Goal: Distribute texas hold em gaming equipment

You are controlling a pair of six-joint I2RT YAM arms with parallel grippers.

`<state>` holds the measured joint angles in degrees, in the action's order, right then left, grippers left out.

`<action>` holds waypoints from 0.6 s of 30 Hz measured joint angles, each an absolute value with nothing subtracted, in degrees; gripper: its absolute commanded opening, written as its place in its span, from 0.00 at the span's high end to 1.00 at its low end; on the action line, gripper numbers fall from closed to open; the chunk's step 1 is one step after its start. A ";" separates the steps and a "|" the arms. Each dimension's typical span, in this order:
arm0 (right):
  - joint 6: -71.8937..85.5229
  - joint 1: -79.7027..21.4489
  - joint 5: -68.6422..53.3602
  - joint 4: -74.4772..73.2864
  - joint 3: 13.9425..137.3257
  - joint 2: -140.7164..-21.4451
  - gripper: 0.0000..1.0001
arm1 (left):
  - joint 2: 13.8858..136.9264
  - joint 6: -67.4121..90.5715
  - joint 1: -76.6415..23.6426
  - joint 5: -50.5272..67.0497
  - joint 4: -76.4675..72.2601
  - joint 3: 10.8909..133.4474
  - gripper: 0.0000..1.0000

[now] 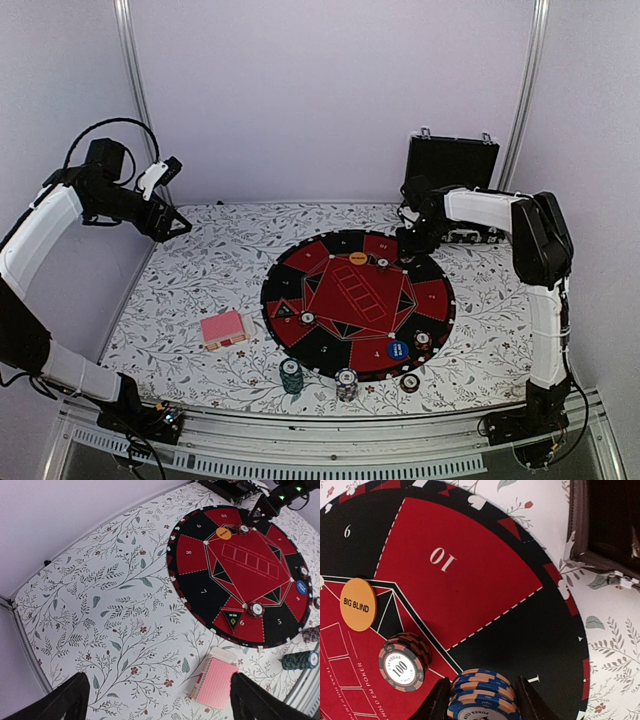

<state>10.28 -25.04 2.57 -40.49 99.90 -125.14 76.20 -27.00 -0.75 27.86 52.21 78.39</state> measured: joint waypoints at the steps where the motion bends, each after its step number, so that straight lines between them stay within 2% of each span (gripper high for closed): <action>1: 10.28 -25.04 2.61 -40.47 99.90 -125.64 0.84 | 76.20 -27.03 -0.75 27.86 52.18 78.39 0.00; 10: 10.50 -24.82 2.63 -39.40 99.77 -128.33 0.78 | 76.20 -27.03 -0.75 27.86 52.18 78.39 0.00; 12: 10.52 -24.73 2.63 -39.07 99.77 -128.46 0.72 | 76.20 -27.09 -0.75 27.83 52.18 78.39 0.00; 15: 10.57 -24.67 2.63 -38.70 99.77 -128.77 0.58 | 76.20 -27.27 -0.75 27.83 52.18 78.39 0.00; 18: 10.79 -24.69 2.61 -38.52 99.68 -128.79 0.52 | 76.20 -27.42 -0.75 27.86 52.18 78.39 0.00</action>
